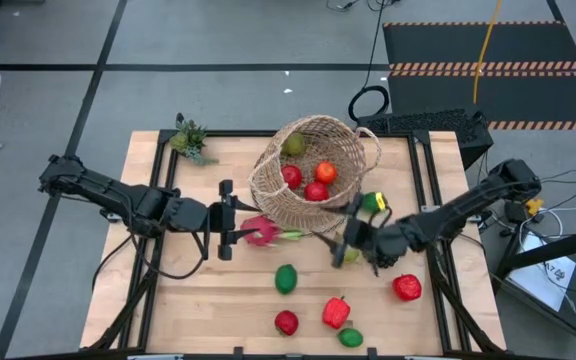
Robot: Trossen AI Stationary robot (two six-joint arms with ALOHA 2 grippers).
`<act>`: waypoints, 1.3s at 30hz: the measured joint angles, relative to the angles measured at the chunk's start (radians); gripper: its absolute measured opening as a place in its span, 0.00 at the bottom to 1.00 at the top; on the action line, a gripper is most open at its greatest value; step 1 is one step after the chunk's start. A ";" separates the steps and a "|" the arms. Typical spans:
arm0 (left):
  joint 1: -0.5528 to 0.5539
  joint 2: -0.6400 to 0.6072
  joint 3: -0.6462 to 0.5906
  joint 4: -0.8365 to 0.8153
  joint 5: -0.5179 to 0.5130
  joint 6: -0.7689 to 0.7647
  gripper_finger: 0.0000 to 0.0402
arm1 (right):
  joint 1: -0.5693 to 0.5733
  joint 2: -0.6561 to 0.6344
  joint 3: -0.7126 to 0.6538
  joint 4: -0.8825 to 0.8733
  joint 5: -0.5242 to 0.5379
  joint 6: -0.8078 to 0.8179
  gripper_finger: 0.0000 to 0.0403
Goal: Build produce basket
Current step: Put the red apple into the basket
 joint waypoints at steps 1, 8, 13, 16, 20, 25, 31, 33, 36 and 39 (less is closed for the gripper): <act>0.002 0.004 0.000 0.007 0.000 0.000 0.52 | 0.021 0.000 0.000 -0.005 0.000 0.010 0.68; 0.007 0.025 0.000 0.003 0.001 -0.007 0.52 | 0.098 0.000 0.000 -0.125 0.055 0.130 0.68; 0.008 0.067 0.000 0.002 0.000 0.011 0.52 | 0.117 0.000 0.000 -0.233 0.075 0.241 0.68; 0.007 0.100 0.000 0.033 0.000 0.013 0.52 | 0.131 0.001 0.000 -0.273 0.076 0.284 0.68; 0.009 0.151 0.000 0.094 0.000 0.026 0.52 | 0.143 0.000 0.000 -0.269 0.076 0.314 0.68; 0.009 0.204 0.000 0.148 0.082 0.047 0.52 | 0.157 0.000 0.000 -0.276 0.045 0.331 0.68; -0.006 0.243 0.000 0.177 0.169 0.064 0.52 | 0.169 0.000 0.000 -0.285 -0.004 0.448 0.68; -0.016 0.247 0.000 0.165 0.170 0.077 0.52 | 0.169 0.000 0.000 -0.283 -0.003 0.483 0.68; -0.028 0.245 0.000 0.158 0.170 0.082 0.52 | 0.168 0.000 0.000 -0.276 -0.004 0.517 0.68; -0.047 0.245 0.000 0.152 0.170 0.095 0.52 | 0.168 0.010 0.000 -0.267 -0.014 0.544 0.68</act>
